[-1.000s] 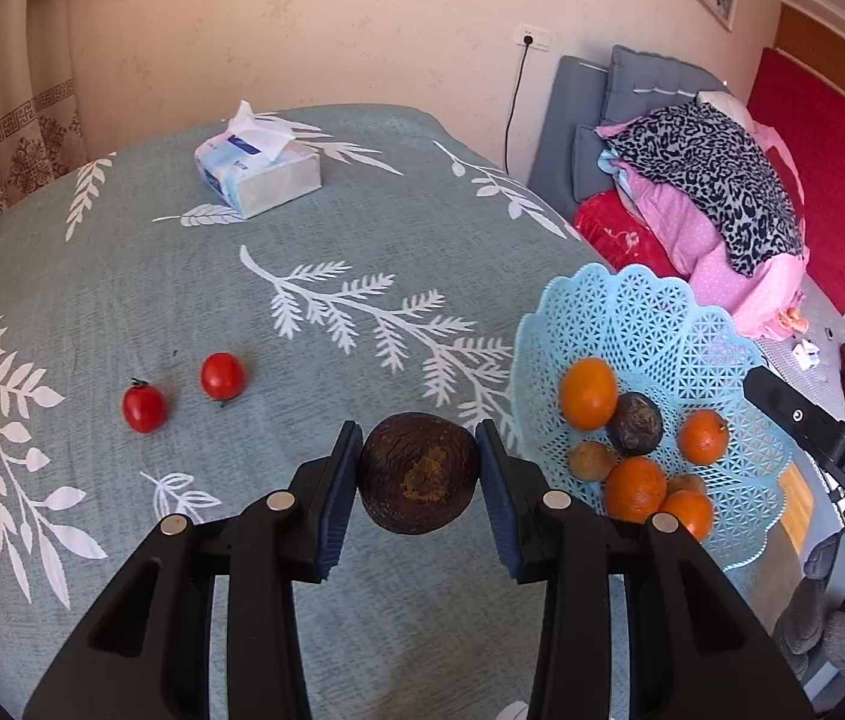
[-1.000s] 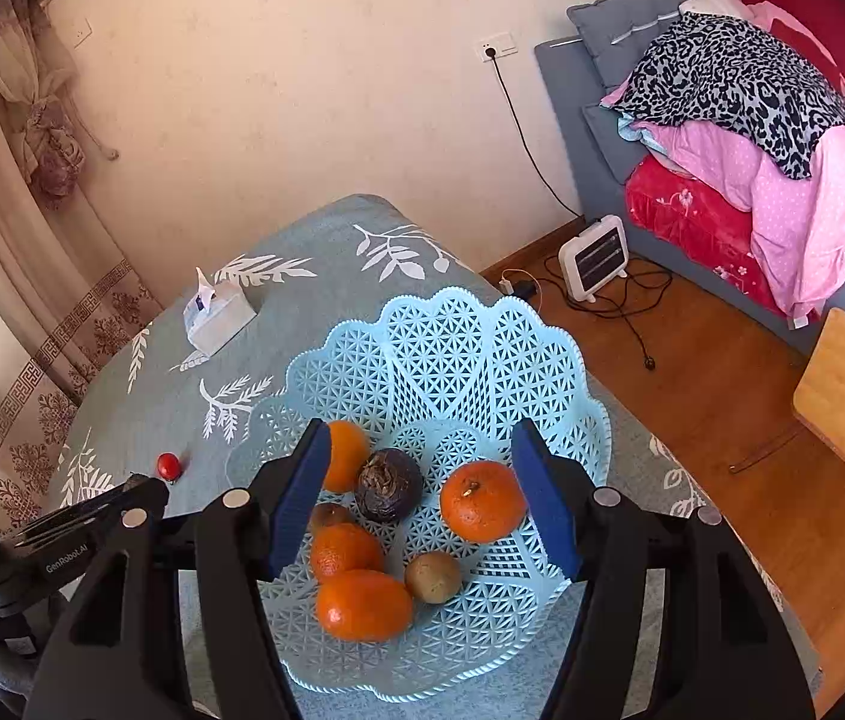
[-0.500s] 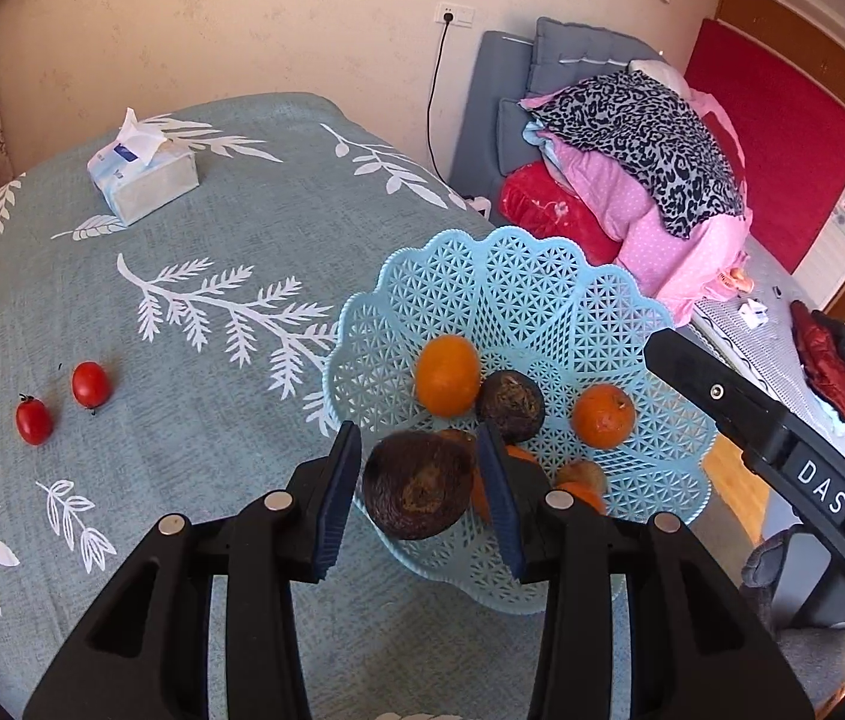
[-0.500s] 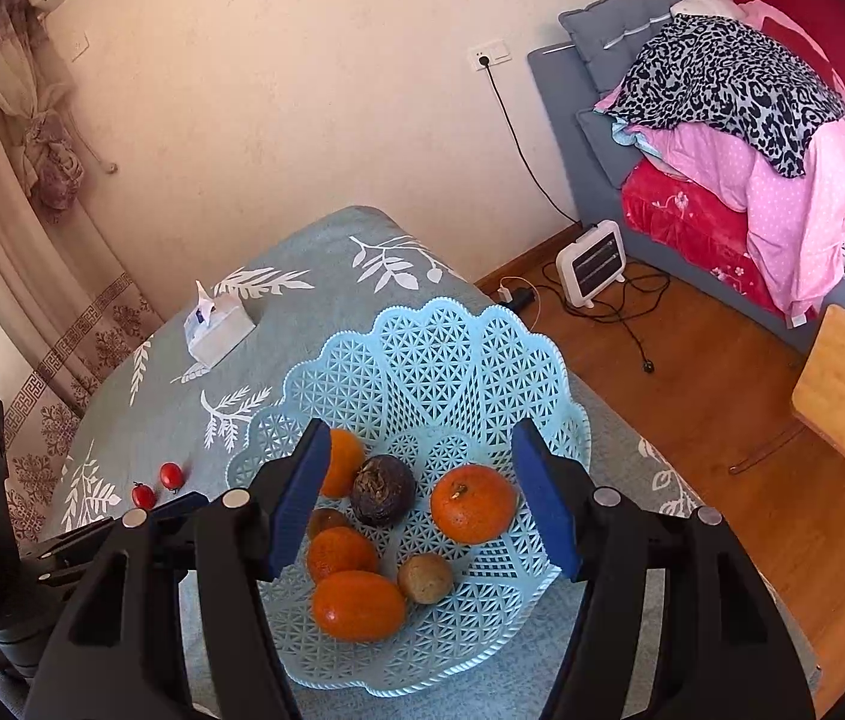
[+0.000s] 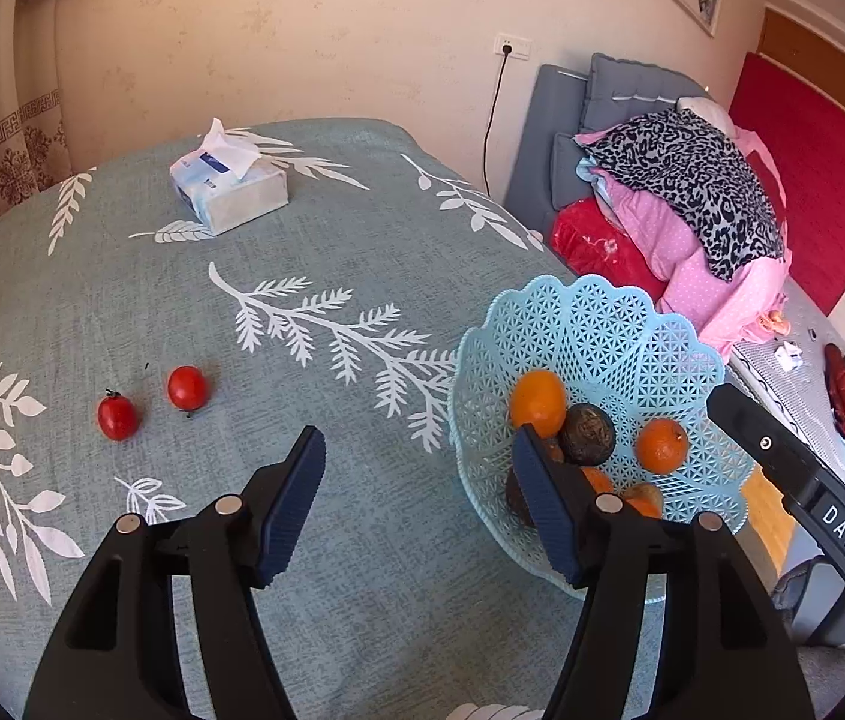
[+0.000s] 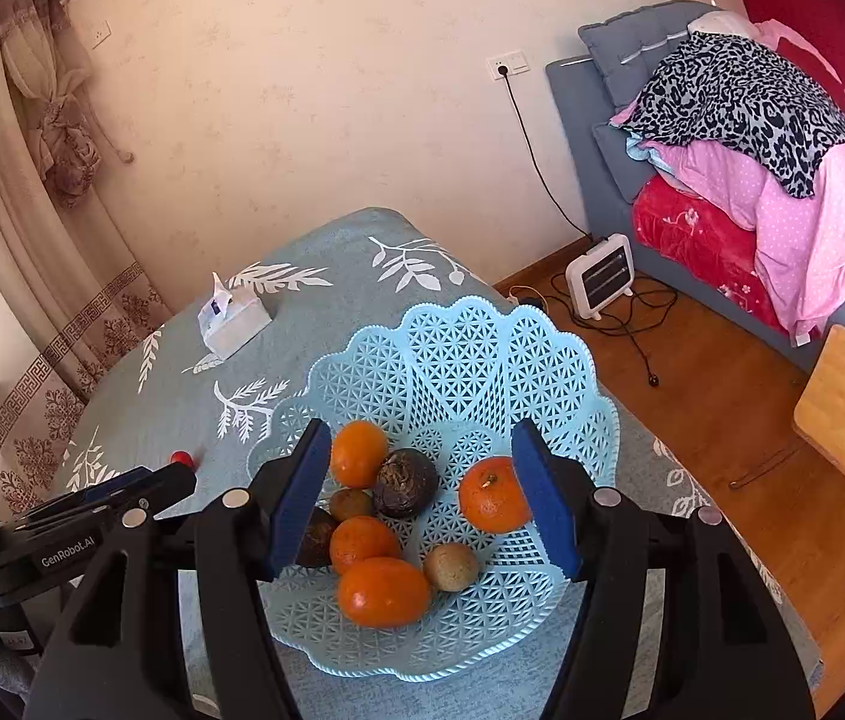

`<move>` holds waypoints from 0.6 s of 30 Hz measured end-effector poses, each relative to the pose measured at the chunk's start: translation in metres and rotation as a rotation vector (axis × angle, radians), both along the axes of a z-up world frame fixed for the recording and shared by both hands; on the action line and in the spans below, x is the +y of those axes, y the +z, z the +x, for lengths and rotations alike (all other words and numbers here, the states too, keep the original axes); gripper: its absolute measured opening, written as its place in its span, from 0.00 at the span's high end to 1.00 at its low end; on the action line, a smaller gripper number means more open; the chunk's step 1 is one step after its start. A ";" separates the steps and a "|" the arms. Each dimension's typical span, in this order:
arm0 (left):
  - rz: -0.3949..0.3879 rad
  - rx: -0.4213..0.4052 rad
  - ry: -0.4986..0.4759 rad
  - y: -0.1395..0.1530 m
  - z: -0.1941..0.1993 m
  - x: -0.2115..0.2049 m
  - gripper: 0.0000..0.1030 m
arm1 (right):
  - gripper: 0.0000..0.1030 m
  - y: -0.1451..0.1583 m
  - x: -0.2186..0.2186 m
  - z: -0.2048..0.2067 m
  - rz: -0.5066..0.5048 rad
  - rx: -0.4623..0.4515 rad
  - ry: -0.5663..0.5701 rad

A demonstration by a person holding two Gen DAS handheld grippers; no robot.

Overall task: Organize fruits
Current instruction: 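Lower the dark brown fruit into the basket and open the left gripper, then move the left gripper to a red tomato and grasp it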

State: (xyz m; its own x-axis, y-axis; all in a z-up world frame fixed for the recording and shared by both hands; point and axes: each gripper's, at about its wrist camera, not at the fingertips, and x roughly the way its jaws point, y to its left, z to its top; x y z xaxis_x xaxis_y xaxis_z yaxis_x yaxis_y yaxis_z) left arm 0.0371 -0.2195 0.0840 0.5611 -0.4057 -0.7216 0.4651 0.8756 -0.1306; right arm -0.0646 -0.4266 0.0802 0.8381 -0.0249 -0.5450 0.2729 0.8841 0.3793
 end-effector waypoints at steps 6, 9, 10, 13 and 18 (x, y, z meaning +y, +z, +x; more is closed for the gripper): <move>0.007 0.003 0.072 -0.002 0.009 0.035 0.37 | 0.35 0.002 0.015 0.001 -0.027 -0.008 0.035; 0.016 0.004 0.123 -0.004 0.017 0.057 0.37 | 0.35 0.003 0.024 0.003 -0.036 -0.010 0.056; 0.019 0.005 0.140 -0.005 0.019 0.065 0.37 | 0.35 0.004 0.027 0.003 -0.039 -0.011 0.062; 0.027 0.004 0.196 -0.007 0.026 0.091 0.37 | 0.35 0.006 0.036 0.006 -0.050 -0.012 0.086; 0.053 0.005 0.276 -0.018 0.033 0.128 0.37 | 0.35 0.010 0.061 0.011 -0.095 -0.015 0.139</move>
